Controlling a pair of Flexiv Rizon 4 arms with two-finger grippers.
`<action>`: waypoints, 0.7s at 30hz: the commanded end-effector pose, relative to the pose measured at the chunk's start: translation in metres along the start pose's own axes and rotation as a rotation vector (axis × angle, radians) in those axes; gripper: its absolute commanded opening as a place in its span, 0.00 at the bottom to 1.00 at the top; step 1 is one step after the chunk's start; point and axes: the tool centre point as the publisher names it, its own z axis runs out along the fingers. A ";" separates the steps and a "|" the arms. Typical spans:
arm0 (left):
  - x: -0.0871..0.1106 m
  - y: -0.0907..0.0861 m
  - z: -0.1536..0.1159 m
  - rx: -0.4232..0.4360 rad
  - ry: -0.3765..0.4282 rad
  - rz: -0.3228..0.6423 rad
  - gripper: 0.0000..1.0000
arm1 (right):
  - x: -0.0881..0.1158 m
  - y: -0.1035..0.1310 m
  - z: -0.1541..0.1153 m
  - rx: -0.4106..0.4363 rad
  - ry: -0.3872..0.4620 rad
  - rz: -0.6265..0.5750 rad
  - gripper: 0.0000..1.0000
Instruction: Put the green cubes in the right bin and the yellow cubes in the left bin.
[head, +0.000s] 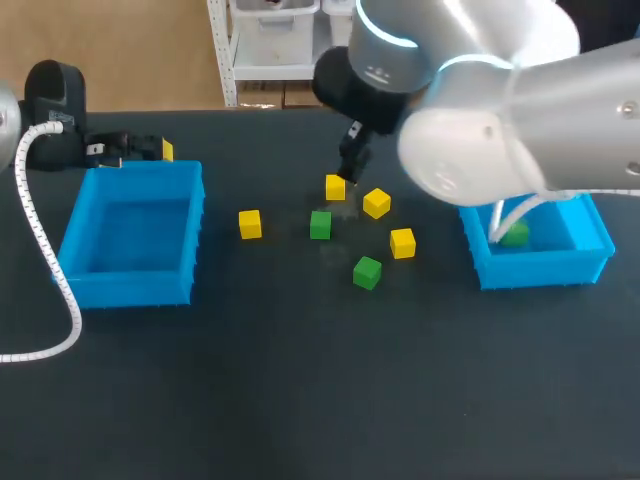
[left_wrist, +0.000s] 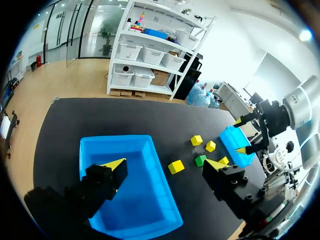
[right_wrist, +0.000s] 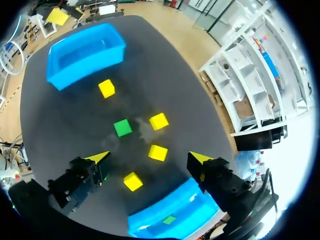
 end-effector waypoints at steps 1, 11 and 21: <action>0.001 0.002 0.000 0.009 -0.005 0.002 1.00 | -0.010 0.006 0.013 -0.021 0.036 -0.010 1.00; 0.001 0.002 0.000 0.009 -0.005 0.002 1.00 | -0.022 0.027 0.042 -0.073 0.053 -0.086 1.00; 0.001 0.002 0.000 0.009 -0.005 0.002 1.00 | -0.015 0.045 0.073 -0.119 0.111 -0.166 1.00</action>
